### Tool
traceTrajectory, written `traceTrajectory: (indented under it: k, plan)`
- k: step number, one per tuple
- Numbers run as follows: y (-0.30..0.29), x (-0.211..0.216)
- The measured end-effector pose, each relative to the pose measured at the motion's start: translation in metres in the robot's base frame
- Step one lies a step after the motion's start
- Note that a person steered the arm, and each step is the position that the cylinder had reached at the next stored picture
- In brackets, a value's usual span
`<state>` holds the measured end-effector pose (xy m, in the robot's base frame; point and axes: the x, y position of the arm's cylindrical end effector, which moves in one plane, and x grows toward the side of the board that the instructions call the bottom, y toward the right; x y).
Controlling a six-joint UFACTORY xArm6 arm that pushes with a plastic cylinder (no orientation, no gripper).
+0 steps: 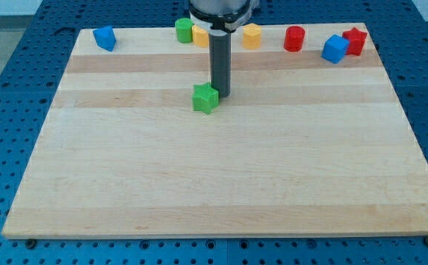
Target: Move the green star slightly down
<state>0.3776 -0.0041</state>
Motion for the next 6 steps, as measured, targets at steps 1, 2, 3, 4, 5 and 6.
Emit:
traceTrajectory:
  k: [1, 2, 3, 4, 5, 6]
  plan:
    - [-0.001, -0.040]
    - [-0.030, -0.041]
    - [-0.044, 0.000]
    - [-0.022, 0.027]
    - [0.020, 0.059]
    - [0.028, 0.073]
